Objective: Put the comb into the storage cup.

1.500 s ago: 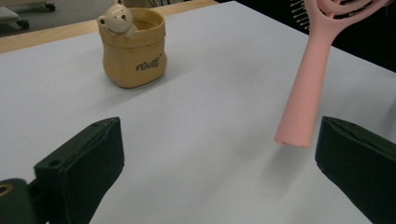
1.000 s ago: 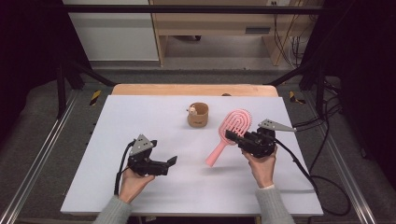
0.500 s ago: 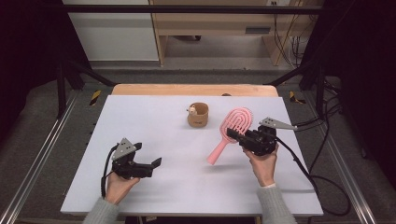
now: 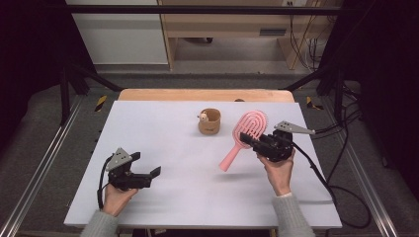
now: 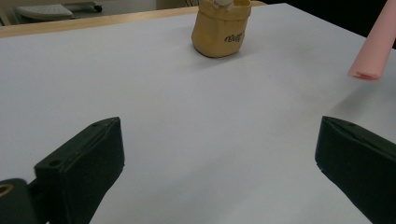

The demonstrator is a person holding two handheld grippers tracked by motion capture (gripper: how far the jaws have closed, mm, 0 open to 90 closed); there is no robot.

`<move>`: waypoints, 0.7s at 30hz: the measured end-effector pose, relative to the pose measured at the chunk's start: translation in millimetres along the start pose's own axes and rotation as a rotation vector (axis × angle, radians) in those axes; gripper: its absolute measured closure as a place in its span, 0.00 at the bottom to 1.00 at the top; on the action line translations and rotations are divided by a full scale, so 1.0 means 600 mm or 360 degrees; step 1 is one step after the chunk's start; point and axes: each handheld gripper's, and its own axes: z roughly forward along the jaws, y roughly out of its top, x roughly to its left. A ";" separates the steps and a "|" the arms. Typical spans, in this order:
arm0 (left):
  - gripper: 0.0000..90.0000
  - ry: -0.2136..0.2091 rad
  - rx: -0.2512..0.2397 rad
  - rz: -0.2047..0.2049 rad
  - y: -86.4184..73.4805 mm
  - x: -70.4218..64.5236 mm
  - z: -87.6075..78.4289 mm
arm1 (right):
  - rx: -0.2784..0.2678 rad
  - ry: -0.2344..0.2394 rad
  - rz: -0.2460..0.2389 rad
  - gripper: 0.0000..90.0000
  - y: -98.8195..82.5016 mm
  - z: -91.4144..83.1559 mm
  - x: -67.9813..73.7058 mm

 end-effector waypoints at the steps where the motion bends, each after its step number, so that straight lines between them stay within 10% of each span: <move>1: 0.01 0.0003 0.0000 0.0000 -0.001 0.002 -0.002 | -0.0002 -0.0002 -0.0001 0.72 0.002 0.001 0.001; 21: 0.01 0.0051 0.0009 0.0008 -0.018 0.024 -0.013 | -0.0041 -0.0066 -0.0097 0.72 0.061 0.014 0.013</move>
